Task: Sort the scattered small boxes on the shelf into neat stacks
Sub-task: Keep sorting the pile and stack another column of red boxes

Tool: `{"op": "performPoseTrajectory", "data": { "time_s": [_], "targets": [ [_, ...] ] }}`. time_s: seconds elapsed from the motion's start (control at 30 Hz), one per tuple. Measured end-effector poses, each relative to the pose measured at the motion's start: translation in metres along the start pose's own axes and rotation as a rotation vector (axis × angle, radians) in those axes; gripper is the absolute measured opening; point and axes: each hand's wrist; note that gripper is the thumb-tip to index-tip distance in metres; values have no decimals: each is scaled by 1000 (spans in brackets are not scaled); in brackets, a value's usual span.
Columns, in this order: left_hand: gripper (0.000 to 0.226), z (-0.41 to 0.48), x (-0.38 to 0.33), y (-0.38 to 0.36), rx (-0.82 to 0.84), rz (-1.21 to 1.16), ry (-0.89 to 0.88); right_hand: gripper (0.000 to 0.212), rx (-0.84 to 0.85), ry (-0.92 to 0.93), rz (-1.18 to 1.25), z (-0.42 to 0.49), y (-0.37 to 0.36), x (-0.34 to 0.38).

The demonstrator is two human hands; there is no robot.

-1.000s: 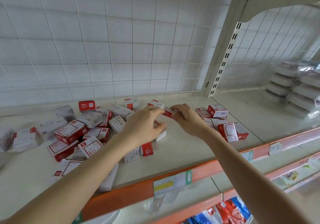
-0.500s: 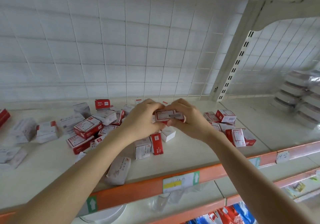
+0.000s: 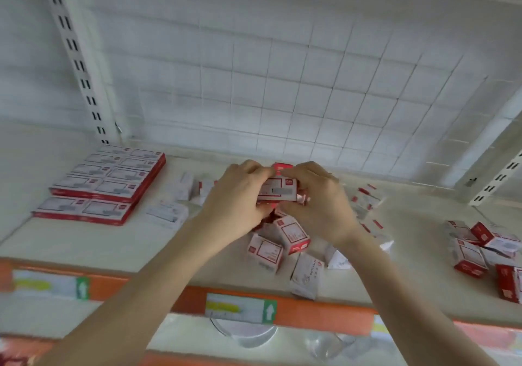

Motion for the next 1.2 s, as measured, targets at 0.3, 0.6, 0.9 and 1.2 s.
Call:
{"op": "performPoseTrajectory", "data": {
  "time_s": [0.3, 0.6, 0.9, 1.2],
  "targets": [
    [51, -49, 117, 53, 72, 163, 153, 38, 61, -16, 205, 41, -114, 87],
    [44, -69, 203, 79, 154, -32, 202, 35, 116, -41, 269, 60, -182, 134],
    [52, -78, 266, 97, 131, 59, 172, 30, 108, -94, 212, 61, -215, 157],
    [50, -79, 293, 97, 145, 195, 215, 30, 121, -109, 177, 61, -224, 164]
  ]
}}
Point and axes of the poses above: each hand's wrist, its own z-axis towards the middle knuckle, its own y-axis out of the back of the hand, x = y × z, and after that the axes turned 7 degrees about y, right-handed
